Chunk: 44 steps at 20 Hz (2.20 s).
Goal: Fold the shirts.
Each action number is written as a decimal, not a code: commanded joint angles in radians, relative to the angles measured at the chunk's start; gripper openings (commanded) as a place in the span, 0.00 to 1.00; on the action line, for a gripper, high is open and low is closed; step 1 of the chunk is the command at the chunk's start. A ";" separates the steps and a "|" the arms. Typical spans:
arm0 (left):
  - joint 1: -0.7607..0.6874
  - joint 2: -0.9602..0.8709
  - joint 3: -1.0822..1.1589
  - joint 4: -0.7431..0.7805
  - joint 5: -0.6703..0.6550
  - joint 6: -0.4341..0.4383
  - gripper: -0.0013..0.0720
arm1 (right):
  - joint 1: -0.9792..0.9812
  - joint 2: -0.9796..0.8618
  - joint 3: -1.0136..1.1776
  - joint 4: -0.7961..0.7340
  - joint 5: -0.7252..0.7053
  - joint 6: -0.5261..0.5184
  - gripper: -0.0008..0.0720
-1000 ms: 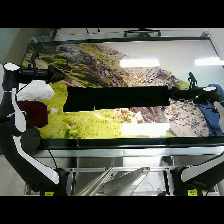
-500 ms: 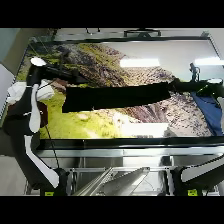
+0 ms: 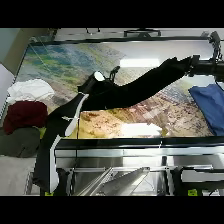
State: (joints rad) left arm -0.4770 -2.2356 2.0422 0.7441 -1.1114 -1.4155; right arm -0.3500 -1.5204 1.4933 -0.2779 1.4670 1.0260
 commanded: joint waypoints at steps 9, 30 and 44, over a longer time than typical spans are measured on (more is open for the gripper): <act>0.194 0.114 0.003 -0.830 -0.366 0.188 0.02 | 0.216 0.024 0.006 0.036 -0.116 0.037 0.03; 0.533 0.697 -0.283 -0.843 -0.545 0.334 0.02 | 0.915 -0.243 0.021 -0.177 -0.835 0.023 0.97; 0.533 0.697 -0.281 -0.848 -0.561 0.346 0.02 | 0.453 -0.375 0.021 -0.503 -0.396 0.306 0.97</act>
State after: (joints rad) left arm 0.0547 -1.5391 1.7618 -0.1051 -1.6722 -1.0813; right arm 0.1276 -1.8278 1.5143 -0.7696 1.0496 1.3216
